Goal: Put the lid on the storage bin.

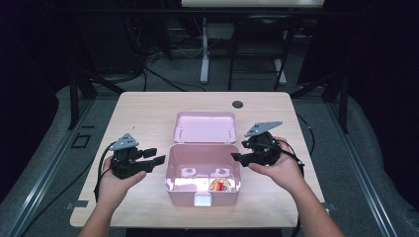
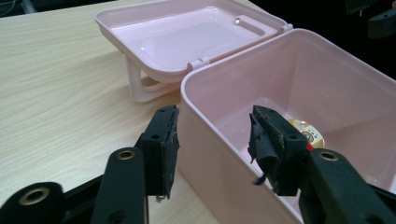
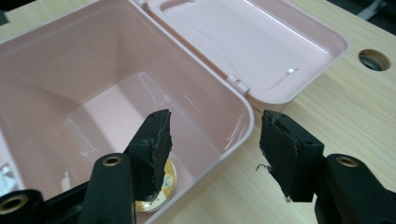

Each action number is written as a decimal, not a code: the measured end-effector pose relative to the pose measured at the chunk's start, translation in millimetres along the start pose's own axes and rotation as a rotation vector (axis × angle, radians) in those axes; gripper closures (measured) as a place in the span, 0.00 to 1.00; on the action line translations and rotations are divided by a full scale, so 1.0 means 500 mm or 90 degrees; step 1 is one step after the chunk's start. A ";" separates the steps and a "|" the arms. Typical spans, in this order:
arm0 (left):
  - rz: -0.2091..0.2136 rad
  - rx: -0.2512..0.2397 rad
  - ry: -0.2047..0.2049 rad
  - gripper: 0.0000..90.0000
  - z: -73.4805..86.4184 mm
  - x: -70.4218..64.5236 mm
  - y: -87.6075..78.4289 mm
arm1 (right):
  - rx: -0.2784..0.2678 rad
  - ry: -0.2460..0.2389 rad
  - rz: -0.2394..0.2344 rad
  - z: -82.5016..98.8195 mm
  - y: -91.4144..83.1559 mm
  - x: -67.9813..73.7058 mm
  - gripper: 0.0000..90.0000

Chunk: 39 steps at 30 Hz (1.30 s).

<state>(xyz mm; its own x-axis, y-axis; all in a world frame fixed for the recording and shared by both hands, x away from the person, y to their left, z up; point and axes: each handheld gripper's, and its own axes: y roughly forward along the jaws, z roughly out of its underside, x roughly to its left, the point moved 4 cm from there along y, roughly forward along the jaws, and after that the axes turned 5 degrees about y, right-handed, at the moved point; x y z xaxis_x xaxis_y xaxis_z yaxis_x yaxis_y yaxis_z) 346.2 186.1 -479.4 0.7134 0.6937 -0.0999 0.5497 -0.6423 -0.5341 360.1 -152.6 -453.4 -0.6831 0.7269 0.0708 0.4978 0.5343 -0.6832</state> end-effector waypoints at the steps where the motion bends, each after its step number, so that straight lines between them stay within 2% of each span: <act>1: 0.004 0.001 0.000 0.59 0.000 -0.001 0.000 | -0.003 0.001 0.006 0.000 0.000 -0.001 0.49; 4: 0.045 -0.011 -0.024 0.61 0.000 -0.005 0.003 | -0.016 0.002 0.016 -0.001 0.003 -0.005 0.53; 10: 0.032 0.003 -0.009 0.72 0.002 -0.007 0.004 | -0.022 0.012 0.045 -0.008 0.018 -0.015 0.54; 14: 0.042 0.004 0.000 0.78 0.002 -0.013 0.007 | -0.037 0.016 0.059 -0.016 0.026 -0.018 0.55; 17: 0.041 0.018 0.000 0.83 0.005 -0.017 0.014 | -0.039 0.025 0.068 -0.020 0.035 -0.023 0.55; 20: 0.032 0.027 0.011 0.84 0.007 -0.018 0.016 | -0.039 0.034 0.073 -0.022 0.042 -0.029 0.56; 26: 0.045 0.024 0.014 0.81 0.009 -0.018 0.020 | -0.043 0.056 0.080 -0.030 0.055 -0.049 0.58; 30: 0.048 0.028 0.010 0.81 0.013 -0.017 0.025 | -0.050 0.078 0.089 -0.034 0.064 -0.066 0.59; 36: 0.044 0.033 0.010 0.80 0.015 -0.017 0.029 | -0.046 0.092 0.111 -0.038 0.082 -0.086 0.58; 39: 0.048 0.035 0.005 0.78 0.017 -0.017 0.033 | -0.046 0.110 0.106 -0.040 0.090 -0.095 0.58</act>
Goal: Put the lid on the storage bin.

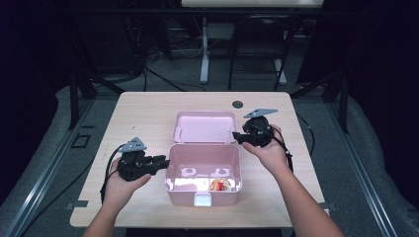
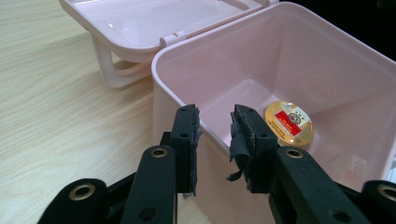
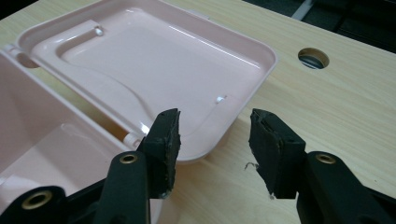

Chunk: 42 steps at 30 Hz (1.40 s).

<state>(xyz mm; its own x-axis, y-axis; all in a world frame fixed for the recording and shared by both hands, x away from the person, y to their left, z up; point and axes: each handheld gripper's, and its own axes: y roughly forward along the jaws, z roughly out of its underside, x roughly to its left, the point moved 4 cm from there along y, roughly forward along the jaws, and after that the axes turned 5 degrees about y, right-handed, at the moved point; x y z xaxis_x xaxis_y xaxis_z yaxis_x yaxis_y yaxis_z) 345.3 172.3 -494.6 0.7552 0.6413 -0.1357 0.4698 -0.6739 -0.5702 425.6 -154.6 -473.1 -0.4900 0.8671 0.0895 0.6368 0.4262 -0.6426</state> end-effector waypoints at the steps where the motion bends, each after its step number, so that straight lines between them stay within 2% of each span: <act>1: 0.000 0.003 0.003 0.78 0.001 0.000 0.002 | 0.000 0.001 0.003 -0.001 0.003 -0.003 0.58; 7: 0.003 0.009 -0.001 0.78 0.004 -0.001 0.008 | -0.009 0.013 0.016 -0.007 0.017 -0.019 0.58; 17: 0.009 0.008 -0.002 0.78 0.007 -0.002 0.013 | 0.010 0.055 0.036 -0.006 0.056 -0.056 0.58; 20: 0.009 0.011 -0.002 0.78 0.007 -0.001 0.012 | 0.006 0.063 0.042 -0.011 0.062 -0.058 0.59; 23: 0.009 0.007 -0.004 0.78 0.007 -0.002 0.013 | 0.006 0.055 0.058 -0.020 0.068 -0.060 0.62; 30: 0.008 0.005 -0.004 0.78 0.007 -0.001 0.013 | 0.025 0.055 0.073 -0.042 0.097 -0.051 0.65; 33: 0.009 0.006 -0.003 0.78 0.007 0.000 0.013 | 0.031 0.066 0.077 -0.051 0.108 -0.048 0.66; 36: 0.008 0.006 -0.002 0.78 0.007 0.000 0.013 | 0.035 0.090 0.077 -0.056 0.123 -0.051 0.68; 38: 0.006 0.005 -0.002 0.78 0.007 -0.001 0.013 | 0.041 0.093 0.093 -0.056 0.134 -0.054 0.69; 42: 0.004 0.005 -0.001 0.78 0.007 -0.002 0.013 | 0.042 0.110 0.092 -0.059 0.147 -0.059 0.74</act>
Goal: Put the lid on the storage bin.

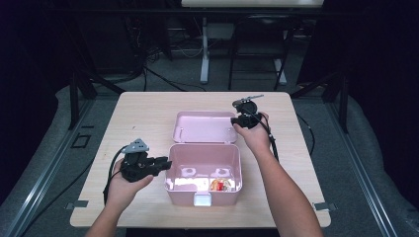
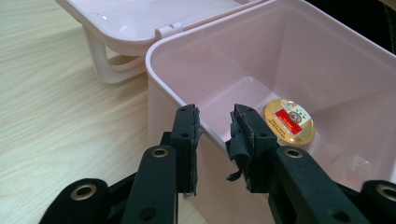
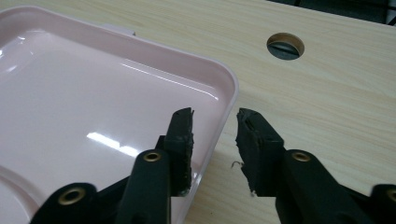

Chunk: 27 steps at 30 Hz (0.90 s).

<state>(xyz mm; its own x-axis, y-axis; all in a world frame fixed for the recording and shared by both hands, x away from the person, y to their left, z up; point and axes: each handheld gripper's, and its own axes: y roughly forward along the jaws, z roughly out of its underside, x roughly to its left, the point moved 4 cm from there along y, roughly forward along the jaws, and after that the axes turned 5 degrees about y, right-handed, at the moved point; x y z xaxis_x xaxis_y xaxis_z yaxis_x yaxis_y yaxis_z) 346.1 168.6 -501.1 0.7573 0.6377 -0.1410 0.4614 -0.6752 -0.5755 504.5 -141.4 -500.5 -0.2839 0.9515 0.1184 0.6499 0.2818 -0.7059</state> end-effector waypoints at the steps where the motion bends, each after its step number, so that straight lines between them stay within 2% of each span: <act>1: 0.000 -0.001 -0.001 0.78 0.000 0.000 0.000 | 0.002 0.002 -0.001 0.000 0.001 0.000 0.75; 11: 0.000 -0.002 -0.003 0.79 0.001 0.000 0.000 | 0.021 0.027 -0.002 0.005 0.029 -0.006 0.76; 22: -0.002 -0.002 -0.001 0.79 0.001 -0.001 0.000 | 0.036 0.042 0.002 0.007 0.039 -0.006 0.79; 27: -0.002 -0.003 -0.001 0.79 0.001 -0.001 0.000 | 0.046 0.063 -0.001 0.008 0.040 -0.008 0.79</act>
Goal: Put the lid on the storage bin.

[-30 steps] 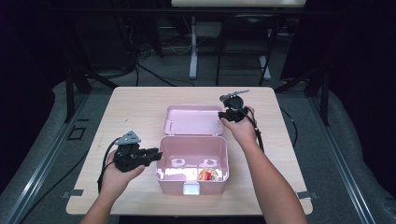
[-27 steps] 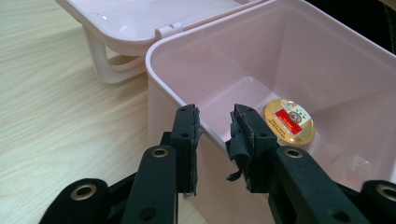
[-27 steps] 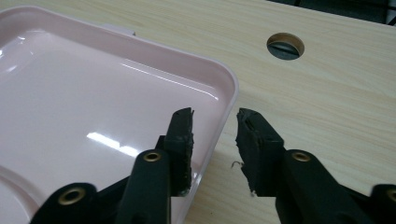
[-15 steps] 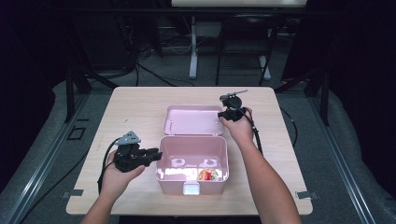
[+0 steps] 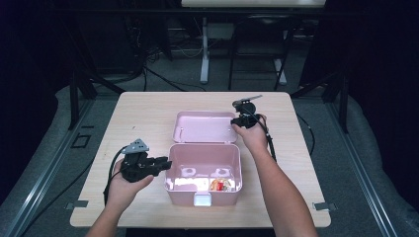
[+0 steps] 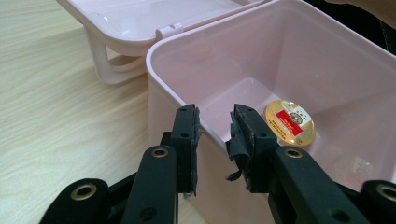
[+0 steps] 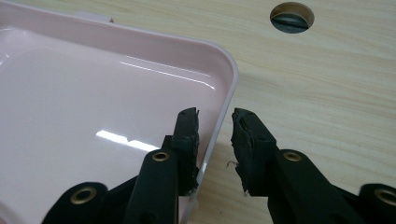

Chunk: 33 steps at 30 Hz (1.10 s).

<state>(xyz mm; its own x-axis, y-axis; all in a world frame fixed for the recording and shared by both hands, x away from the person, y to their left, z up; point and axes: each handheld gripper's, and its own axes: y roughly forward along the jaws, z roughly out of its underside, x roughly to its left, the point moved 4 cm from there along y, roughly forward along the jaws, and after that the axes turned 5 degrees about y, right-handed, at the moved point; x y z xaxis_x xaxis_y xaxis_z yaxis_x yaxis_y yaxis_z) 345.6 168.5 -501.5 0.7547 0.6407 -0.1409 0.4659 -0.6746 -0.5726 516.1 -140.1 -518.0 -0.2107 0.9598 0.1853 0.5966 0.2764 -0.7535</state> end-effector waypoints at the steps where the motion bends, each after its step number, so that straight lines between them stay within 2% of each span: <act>1: -0.002 0.003 0.000 0.79 0.000 0.000 -0.001 | 0.002 0.002 -0.001 0.000 0.000 0.000 0.79; 8: -0.001 0.002 0.001 0.79 0.000 0.000 0.000 | 0.012 0.003 -0.003 0.001 0.003 0.004 0.84; 18: 0.000 -0.003 -0.002 0.79 0.000 0.000 0.001 | 0.016 0.024 0.002 0.000 0.000 0.006 0.86; 33: -0.002 -0.004 -0.004 0.79 0.001 0.000 0.001 | 0.009 0.025 0.003 -0.002 -0.007 0.008 0.88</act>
<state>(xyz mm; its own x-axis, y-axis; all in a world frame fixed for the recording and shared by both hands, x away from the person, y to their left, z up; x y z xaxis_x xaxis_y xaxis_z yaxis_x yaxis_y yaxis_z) 345.8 168.2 -502.1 0.7503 0.6451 -0.1446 0.4706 -0.6748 -0.5684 514.0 -137.0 -513.8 -0.1776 0.9622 0.2065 0.5858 0.2719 -0.7635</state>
